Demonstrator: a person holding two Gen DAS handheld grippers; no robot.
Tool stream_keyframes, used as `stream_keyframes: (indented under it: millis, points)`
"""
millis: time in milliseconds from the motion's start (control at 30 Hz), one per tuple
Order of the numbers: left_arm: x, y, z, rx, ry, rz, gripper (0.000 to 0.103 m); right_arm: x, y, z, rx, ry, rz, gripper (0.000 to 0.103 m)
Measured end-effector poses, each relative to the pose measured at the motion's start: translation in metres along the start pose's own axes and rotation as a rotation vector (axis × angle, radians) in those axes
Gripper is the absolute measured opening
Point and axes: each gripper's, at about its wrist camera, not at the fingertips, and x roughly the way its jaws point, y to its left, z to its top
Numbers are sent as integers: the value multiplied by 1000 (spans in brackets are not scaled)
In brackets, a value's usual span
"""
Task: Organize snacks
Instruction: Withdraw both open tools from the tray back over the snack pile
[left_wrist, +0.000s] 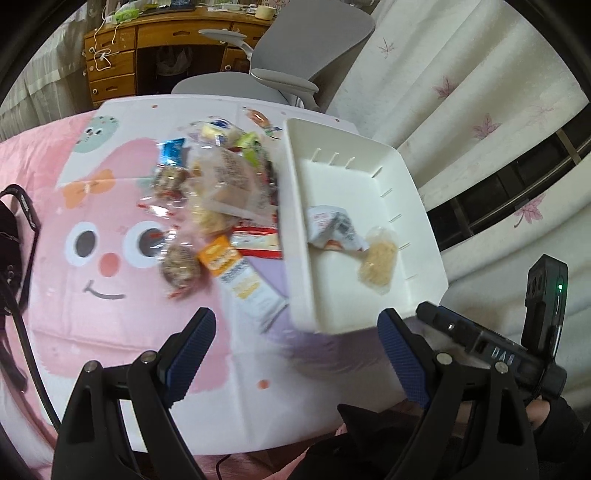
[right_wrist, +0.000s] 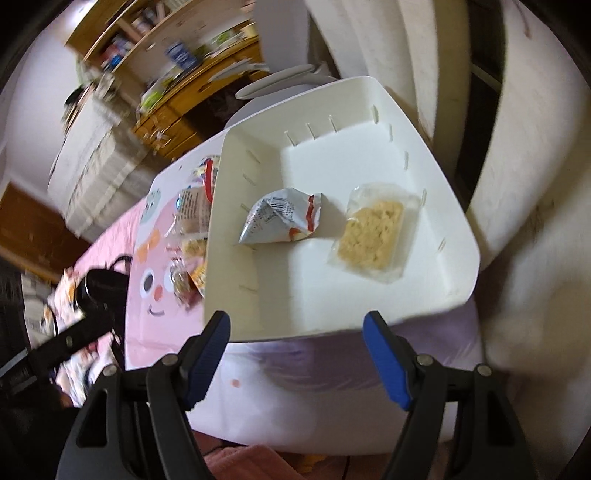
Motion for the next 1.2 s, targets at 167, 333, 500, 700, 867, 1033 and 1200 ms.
stream_keyframes:
  millis: [167, 333, 500, 700, 867, 1033, 1200]
  points:
    - [-24, 38, -3, 30, 0, -3, 88, 1, 21, -18, 102, -25, 2, 75]
    - [-38, 70, -6, 65, 14, -8, 88, 5, 47, -39, 171, -45, -4, 75]
    - [-46, 102, -6, 89, 35, -7, 88, 13, 73, -61, 205, -62, -31, 75]
    - [-47, 127, -2, 135, 61, -15, 88, 19, 102, -84, 228, -92, -67, 75]
    - [-41, 140, 3, 148, 93, -21, 88, 26, 119, -98, 215, -105, -96, 75]
    - [-31, 151, 11, 128, 118, -13, 88, 32, 138, -105, 146, -117, -123, 75]
    - [-18, 153, 21, 122, 135, 3, 86, 46, 161, -105, 2, -116, -173, 75]
